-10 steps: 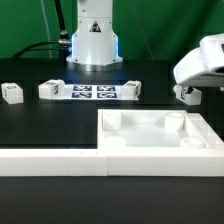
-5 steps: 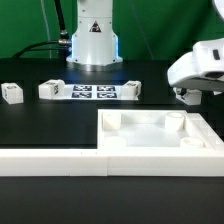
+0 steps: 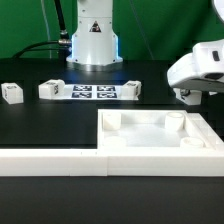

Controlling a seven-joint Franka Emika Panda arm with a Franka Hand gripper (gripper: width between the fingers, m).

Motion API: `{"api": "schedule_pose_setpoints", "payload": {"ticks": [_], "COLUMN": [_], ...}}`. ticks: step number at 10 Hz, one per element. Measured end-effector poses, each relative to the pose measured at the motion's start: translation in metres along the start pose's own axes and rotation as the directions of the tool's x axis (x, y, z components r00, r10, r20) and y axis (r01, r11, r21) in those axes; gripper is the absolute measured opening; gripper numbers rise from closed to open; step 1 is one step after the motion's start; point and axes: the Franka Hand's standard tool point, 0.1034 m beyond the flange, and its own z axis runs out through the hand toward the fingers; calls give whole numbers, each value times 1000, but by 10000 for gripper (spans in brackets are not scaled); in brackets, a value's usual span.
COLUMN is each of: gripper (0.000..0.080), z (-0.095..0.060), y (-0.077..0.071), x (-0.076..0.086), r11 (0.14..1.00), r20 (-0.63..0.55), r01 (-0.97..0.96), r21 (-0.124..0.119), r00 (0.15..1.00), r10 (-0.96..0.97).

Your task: Assemble square table

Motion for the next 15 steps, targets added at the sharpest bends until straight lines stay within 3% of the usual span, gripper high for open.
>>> {"api": "schedule_pose_setpoints", "payload": {"ticks": [1,7,8,9,11,12,14,15], "gripper": [288,288,288,290,290,290,290,290], "z": [0,-3,-21,-44,-90,-104,-111,-115], "y": [0,4,23,44,78,90,86,85], "x": [0,0,0,0,-15,-27,-9,-10], "r11": [1000,1000,998,997,994,993,991,990], "r20": [-1,1,6,-15,-39,-24,-133,-217], "r01": [0,11,20,-8,-21,-27,-22,-19], "r21": [0,8,56,77,110,115,130,139], "r00": [1000,1000,1000,1000,999,999,990,975], "r10": [0,-11,-20,9,25,30,39,50]}}
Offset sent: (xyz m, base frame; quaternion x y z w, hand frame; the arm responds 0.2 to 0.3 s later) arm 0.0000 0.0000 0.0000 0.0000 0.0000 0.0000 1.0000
